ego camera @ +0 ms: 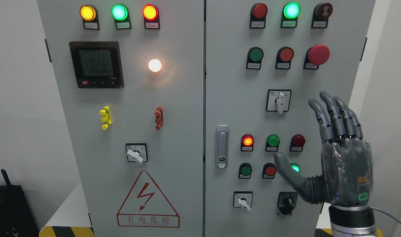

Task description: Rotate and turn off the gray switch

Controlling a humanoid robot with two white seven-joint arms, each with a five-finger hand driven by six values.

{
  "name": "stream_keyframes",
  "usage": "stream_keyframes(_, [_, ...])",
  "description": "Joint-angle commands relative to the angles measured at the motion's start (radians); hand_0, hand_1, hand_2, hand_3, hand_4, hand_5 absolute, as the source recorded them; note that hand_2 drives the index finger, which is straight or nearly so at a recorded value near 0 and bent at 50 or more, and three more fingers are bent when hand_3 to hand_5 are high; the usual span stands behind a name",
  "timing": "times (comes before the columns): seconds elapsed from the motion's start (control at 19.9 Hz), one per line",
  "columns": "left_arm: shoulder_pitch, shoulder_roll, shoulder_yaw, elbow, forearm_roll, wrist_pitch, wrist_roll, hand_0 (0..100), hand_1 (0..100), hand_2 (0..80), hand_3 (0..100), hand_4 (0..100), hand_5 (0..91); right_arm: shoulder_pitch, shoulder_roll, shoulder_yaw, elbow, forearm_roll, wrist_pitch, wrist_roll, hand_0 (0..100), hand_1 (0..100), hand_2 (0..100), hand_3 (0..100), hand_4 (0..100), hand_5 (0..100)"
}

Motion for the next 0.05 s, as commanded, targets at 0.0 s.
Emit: stream_keyframes(0.0, [0.000, 0.000, 0.032, 0.000, 0.000, 0.000, 0.000, 12, 39, 0.0, 0, 0, 0.0, 0.003, -0.003, -0.002, -0.009, 0.000, 0.001, -0.001, 14, 13, 0, 0, 0, 0])
